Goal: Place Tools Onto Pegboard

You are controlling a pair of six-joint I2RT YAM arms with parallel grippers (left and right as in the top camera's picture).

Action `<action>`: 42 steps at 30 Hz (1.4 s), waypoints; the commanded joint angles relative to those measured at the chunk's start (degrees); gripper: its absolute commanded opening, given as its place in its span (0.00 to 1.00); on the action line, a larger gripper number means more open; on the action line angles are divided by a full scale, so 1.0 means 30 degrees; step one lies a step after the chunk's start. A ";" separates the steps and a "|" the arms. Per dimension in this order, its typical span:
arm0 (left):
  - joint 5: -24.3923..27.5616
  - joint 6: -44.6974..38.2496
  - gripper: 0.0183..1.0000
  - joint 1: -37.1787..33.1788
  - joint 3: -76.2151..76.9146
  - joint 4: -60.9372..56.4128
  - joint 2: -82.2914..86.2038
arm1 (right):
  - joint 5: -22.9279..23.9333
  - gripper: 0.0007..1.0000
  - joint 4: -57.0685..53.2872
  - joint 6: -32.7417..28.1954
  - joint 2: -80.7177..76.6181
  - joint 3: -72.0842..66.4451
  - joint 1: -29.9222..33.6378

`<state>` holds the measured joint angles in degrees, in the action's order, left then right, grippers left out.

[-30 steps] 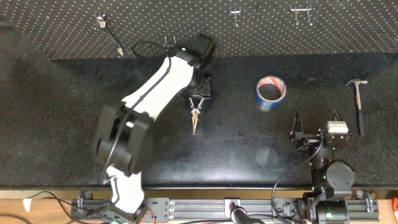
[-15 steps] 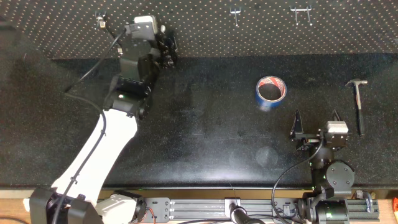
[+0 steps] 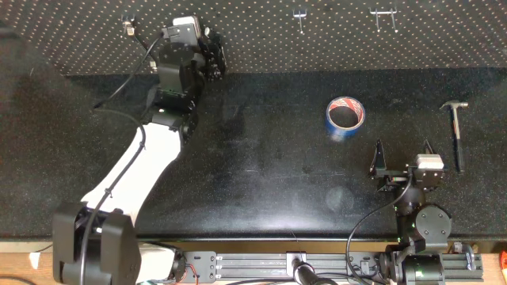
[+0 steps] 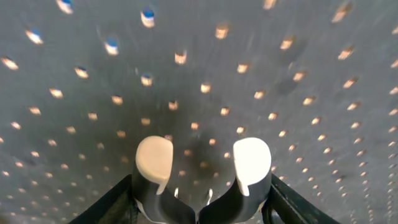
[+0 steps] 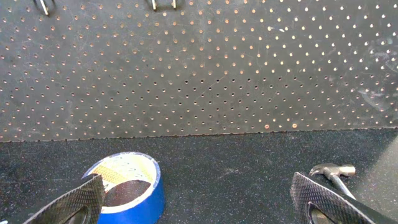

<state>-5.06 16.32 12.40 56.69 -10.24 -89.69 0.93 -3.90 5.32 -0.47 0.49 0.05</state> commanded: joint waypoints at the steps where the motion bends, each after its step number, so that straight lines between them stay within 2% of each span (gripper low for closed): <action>1: 0.0328 -0.0262 0.01 -0.0131 0.0372 0.0066 -0.1224 | 0.0102 0.98 -0.0058 0.0262 0.0131 -0.0087 0.0080; 3: 0.0335 -0.0262 0.01 -0.0131 0.0372 -0.0248 -0.1923 | 0.0102 0.98 -0.0058 0.0262 0.0131 -0.0087 0.0080; 4: 0.0408 -0.0255 0.27 -0.0131 0.0372 -0.0663 -0.2390 | 0.0102 0.98 -0.0058 0.0262 0.0131 -0.0087 0.0080; 5: 0.0415 -0.0255 0.66 -0.0131 0.0372 -0.0750 -0.2645 | 0.0102 0.98 -0.0058 0.0262 0.0131 -0.0087 0.0080; 6: 0.0408 -0.0255 0.75 -0.0131 0.0372 -0.0743 -0.2710 | 0.0102 0.98 -0.0058 0.0262 0.0131 -0.0087 0.0080; 7: 0.0401 -0.0255 1.00 -0.0168 0.0372 -0.0743 -0.2630 | 0.0102 0.98 -0.0058 0.0262 0.0131 -0.0087 0.0080; 10: 0.0401 -0.0255 1.00 -0.0838 -0.0168 0.0124 0.0627 | 0.0102 0.98 -0.0058 0.0262 0.0131 -0.0087 0.0080; 12: 0.0401 -0.0255 1.00 -0.1596 -0.2368 0.0495 0.3636 | 0.0102 0.98 -0.0058 0.0262 0.0131 -0.0087 0.0080; 15: 0.0415 -0.0240 1.00 -0.2586 -0.8910 0.0488 1.0411 | 0.0102 0.98 -0.0058 0.0262 0.0131 -0.0087 0.0080; 18: 0.2404 -0.0175 1.00 -0.5034 -1.4987 -0.0663 1.6764 | 0.0102 0.98 -0.0058 0.0262 0.0131 -0.0087 0.0080; 22: 0.1508 -0.0262 1.00 -0.5661 -1.8586 -0.0867 2.2469 | 0.0102 0.98 -0.0058 0.0262 0.0131 -0.0087 0.0080; 25: 0.1341 -0.1195 1.00 -0.5595 -1.8790 0.4131 2.7117 | 0.0102 0.98 -0.0058 0.0262 0.0131 -0.0087 0.0080; 27: 0.1166 -0.2186 1.00 -0.5020 -1.8790 0.4925 2.7962 | 0.0102 0.98 -0.0058 0.0262 0.0131 -0.0087 0.0080; 31: 0.0896 -0.7191 1.00 -0.3534 -1.8790 0.4903 2.9849 | 0.0102 0.98 -0.0058 0.0262 0.0131 -0.0087 0.0080; 42: 0.1268 -0.6594 1.00 -0.3373 -1.8790 0.4925 2.9835 | 0.0102 0.98 -0.0058 0.0262 0.0131 -0.0087 0.0080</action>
<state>-1.23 -3.42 2.04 0.40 4.08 -0.99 0.93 -3.90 5.32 -0.47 0.49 0.05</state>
